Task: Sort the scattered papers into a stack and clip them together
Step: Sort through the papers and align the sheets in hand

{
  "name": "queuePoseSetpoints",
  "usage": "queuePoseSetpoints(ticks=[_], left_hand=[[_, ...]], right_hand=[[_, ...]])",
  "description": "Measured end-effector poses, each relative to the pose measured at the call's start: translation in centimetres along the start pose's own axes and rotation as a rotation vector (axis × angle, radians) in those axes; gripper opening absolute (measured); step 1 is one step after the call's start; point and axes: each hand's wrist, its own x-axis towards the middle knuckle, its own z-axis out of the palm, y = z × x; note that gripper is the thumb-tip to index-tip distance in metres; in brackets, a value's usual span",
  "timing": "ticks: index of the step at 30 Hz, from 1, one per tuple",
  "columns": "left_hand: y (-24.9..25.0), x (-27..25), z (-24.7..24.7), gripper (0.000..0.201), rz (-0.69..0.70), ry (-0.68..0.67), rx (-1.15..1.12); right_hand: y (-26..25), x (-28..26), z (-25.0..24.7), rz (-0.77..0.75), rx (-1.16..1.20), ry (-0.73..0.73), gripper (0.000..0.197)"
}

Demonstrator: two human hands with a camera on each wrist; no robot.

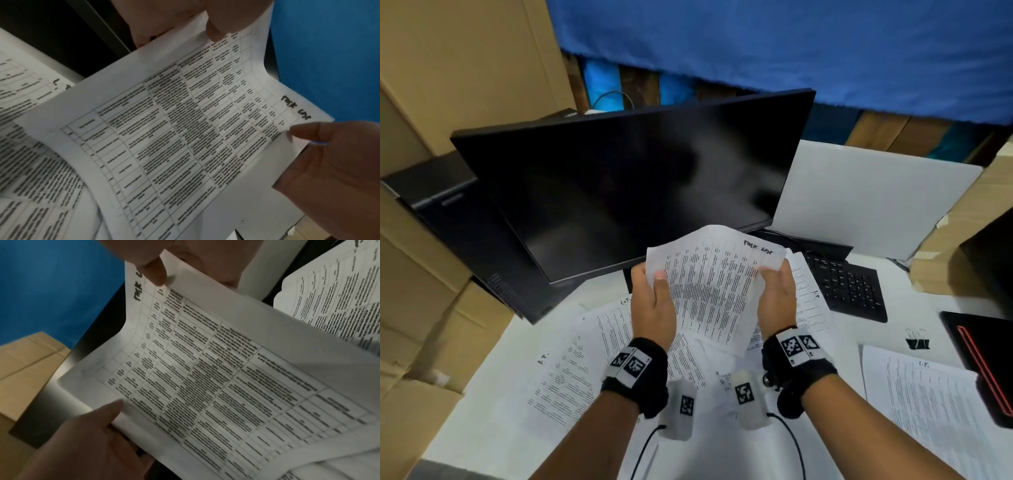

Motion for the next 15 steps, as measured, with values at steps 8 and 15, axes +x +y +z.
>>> queuePoseSetpoints(ticks=[8,15], left_hand=[[-0.1,-0.8,-0.1,0.015,-0.146,-0.043,-0.108],[-0.4,-1.5,0.0,0.026,-0.183,-0.079,-0.112]], right_hand=[[1.4,-0.4,-0.2,0.027,0.063,0.072,0.039],[1.9,-1.4,-1.5,0.047,0.106,0.088,0.035]])
